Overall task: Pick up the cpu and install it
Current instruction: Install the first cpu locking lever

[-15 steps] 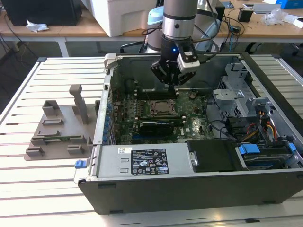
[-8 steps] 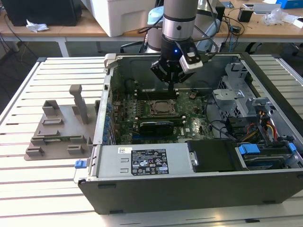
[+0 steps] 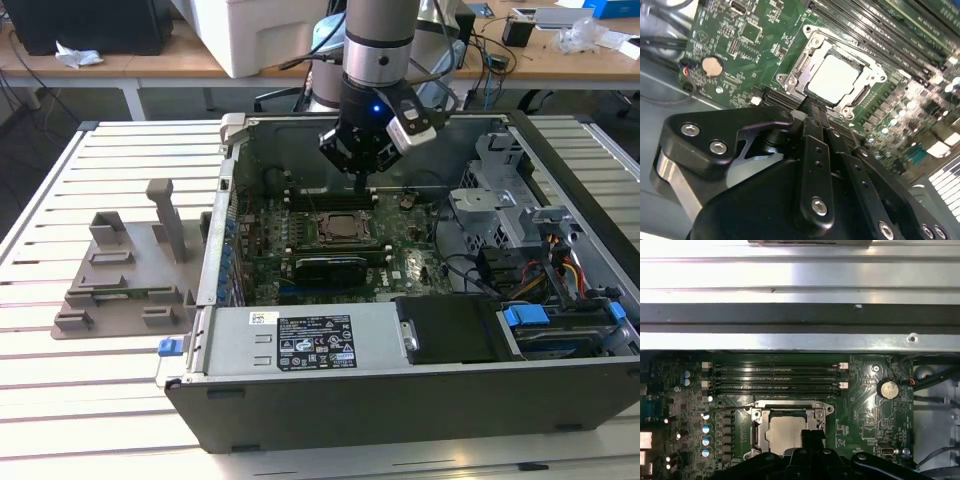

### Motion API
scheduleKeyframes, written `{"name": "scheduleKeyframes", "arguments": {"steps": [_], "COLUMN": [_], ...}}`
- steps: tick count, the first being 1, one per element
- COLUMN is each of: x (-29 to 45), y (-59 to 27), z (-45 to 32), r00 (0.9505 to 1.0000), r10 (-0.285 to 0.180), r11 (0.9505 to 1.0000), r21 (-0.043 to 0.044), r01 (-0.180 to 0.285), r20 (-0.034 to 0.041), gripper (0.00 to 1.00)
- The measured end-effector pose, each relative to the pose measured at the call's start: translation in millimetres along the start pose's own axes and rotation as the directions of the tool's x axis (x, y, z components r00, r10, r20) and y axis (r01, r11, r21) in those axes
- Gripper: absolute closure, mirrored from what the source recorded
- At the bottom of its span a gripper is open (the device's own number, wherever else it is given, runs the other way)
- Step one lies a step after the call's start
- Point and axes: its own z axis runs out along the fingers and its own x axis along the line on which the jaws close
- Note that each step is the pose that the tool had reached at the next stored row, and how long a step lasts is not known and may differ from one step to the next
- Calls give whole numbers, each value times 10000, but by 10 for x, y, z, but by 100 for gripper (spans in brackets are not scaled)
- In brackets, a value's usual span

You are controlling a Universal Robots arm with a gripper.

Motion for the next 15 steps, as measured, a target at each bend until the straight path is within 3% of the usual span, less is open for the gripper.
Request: {"name": "scheduleKeyframes", "arguments": {"steps": [5, 7, 9, 15], "x": [3, 4, 22, 391], "y": [0, 3, 6, 37], "z": [-16, -132, -149, -138], "r00": [10000, 10000, 10000, 10000], "r10": [-3, -3, -4, -5], "r11": [10000, 10000, 10000, 10000], "r21": [68, 74, 77, 68], "r01": [3, 3, 4, 5], "r20": [-3, 1, 1, 17], "gripper": [89, 89, 89, 89]}}
